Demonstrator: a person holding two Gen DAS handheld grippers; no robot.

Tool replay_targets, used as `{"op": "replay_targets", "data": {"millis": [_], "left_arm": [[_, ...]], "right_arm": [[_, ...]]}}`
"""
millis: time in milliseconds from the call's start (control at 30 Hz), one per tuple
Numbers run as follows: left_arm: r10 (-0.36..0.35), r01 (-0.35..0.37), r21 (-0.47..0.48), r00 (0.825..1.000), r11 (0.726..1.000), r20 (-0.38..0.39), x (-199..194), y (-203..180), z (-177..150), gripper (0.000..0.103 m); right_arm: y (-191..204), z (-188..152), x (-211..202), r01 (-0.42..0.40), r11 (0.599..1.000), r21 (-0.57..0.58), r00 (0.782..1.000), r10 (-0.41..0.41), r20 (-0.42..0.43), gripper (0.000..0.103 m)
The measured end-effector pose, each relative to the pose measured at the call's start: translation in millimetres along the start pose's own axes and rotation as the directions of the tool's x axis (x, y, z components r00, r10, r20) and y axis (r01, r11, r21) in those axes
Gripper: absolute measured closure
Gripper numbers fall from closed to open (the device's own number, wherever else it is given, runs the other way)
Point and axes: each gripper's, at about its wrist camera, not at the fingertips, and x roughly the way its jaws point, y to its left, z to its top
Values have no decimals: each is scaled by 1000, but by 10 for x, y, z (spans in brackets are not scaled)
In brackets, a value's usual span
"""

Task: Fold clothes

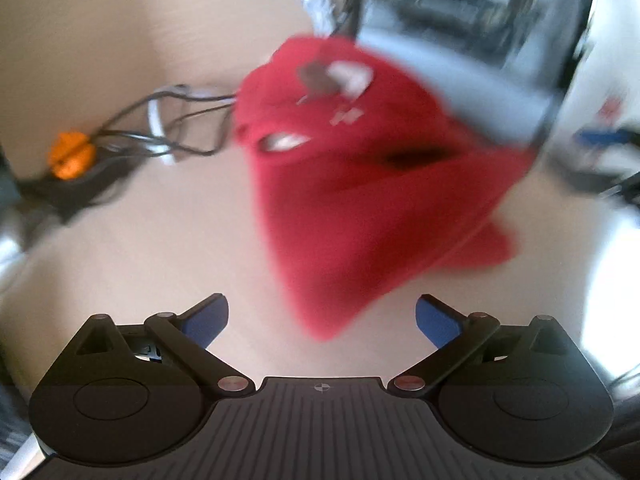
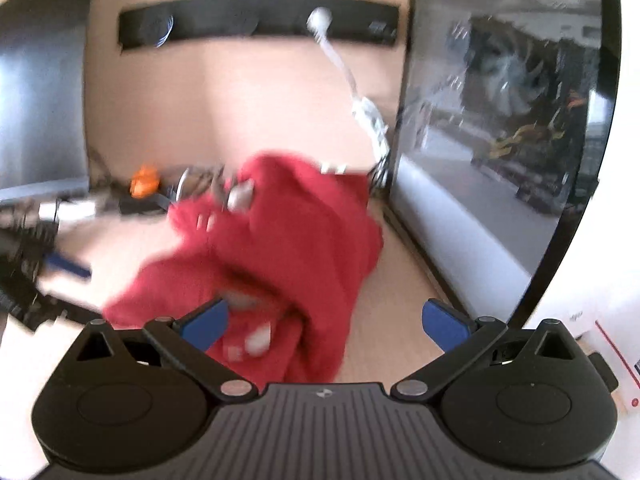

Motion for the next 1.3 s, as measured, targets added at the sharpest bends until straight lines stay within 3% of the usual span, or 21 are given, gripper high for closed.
{"op": "replay_targets", "data": {"millis": [100,233,300,367,433,633,800,1000,1133,1233,1300], "left_arm": [[-56,62,-104,997,993,60,-51,35,66,1],[63,-59,-110,997,992,35,214,19,116,1],[110,-111,-72,994,991,-19,402,12,95,1],[139,-141,-26,988,990,-65,519,-32,44,1],[117,-118,-5,991,993,-67,507,-68,27,1],[-19,20,-80,1000,997,14,281,0,282,1],[-37,53,-113,990,992,137,253,3,724,1],[-68,84,-104,987,991,146,646,-100,994,1],[-46,58,-111,993,992,105,895,-117,970,1],[-26,34,-115,997,993,71,1074,-130,936,1],[-8,14,-104,998,994,60,1146,-152,906,1]], "right_arm": [[63,162,137,-12,1000,10,999,12,44,0],[195,7,581,-23,990,-138,995,9,-104,0],[238,-226,712,16,974,-225,985,-53,-163,0],[193,-370,744,29,973,-229,981,-72,-182,0],[114,-416,761,26,984,-175,979,-60,-193,0],[119,-414,804,2,973,-232,977,-51,-206,0],[-118,69,487,-55,989,-134,989,36,-143,0],[-469,763,881,-102,989,105,994,107,-36,0],[-637,917,1460,-235,938,255,968,248,-21,0],[-613,880,1958,-310,901,304,935,346,-74,0],[-536,767,2247,-291,906,307,926,347,-146,0]]}}
